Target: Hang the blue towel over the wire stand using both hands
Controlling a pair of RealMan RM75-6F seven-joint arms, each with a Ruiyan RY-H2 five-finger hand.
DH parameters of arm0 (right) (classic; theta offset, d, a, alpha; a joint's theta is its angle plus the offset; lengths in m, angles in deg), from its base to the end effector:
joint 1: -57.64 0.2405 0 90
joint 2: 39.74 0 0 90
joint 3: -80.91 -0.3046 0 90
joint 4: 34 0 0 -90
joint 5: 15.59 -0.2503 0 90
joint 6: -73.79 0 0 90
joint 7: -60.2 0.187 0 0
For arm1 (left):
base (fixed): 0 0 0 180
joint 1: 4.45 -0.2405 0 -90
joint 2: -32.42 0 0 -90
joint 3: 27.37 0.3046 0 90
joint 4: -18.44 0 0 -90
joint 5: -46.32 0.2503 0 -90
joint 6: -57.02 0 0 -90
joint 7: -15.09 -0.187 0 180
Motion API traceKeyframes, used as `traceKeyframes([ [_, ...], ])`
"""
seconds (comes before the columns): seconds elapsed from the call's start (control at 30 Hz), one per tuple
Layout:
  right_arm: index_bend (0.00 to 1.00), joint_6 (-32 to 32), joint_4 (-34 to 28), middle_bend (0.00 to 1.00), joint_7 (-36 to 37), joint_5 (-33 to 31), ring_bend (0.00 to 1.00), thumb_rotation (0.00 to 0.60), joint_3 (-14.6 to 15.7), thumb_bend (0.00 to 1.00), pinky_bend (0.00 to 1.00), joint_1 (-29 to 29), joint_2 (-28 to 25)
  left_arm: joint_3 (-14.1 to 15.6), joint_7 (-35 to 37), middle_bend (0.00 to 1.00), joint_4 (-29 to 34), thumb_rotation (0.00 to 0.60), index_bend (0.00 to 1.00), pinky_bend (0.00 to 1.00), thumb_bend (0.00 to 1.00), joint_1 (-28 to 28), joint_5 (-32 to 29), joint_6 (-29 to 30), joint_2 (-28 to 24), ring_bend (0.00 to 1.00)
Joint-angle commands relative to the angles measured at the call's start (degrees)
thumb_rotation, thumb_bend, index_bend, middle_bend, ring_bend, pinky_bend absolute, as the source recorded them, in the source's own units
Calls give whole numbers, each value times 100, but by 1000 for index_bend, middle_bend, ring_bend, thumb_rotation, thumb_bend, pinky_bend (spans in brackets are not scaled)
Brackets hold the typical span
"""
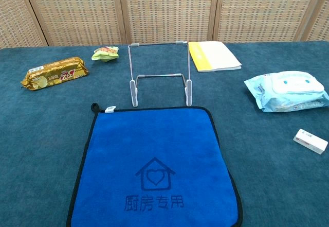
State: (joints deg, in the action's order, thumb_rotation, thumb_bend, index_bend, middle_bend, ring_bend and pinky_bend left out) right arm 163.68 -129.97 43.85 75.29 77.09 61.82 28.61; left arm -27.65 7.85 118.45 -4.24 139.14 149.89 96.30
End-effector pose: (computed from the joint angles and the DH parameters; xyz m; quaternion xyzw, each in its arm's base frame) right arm -0.3276 -0.2276 0.1229 0.6189 -0.2983 0.3866 0.6152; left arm -0.3304 0.1889 0.1414 -0.5917 -0.3612 -0.4159 0.5886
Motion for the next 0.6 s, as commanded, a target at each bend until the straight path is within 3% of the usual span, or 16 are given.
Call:
traceKeyframes([
  [0.03,0,-10,3,0,-1,18,0,600,11,0,0,3,-1,13,14,0,-1,600,0,0,7,-8,30,16,-10,0],
  [0.23,0,-153,43,0,-9,134,0,600,115,0,0,53,28,32,10,0,53,600,0,0,7,-31,25,16,-52,0],
  [0.4,4,-406,168,0,133,601,0,600,212,0,0,331,140,12,61,0,81,600,0,0,8,-25,65,48,-80,0],
  [0.6,126,-1017,370,0,496,1498,0,600,234,0,0,1130,326,-29,90,0,73,600,0,0,8,17,-46,-54,-83,0],
])
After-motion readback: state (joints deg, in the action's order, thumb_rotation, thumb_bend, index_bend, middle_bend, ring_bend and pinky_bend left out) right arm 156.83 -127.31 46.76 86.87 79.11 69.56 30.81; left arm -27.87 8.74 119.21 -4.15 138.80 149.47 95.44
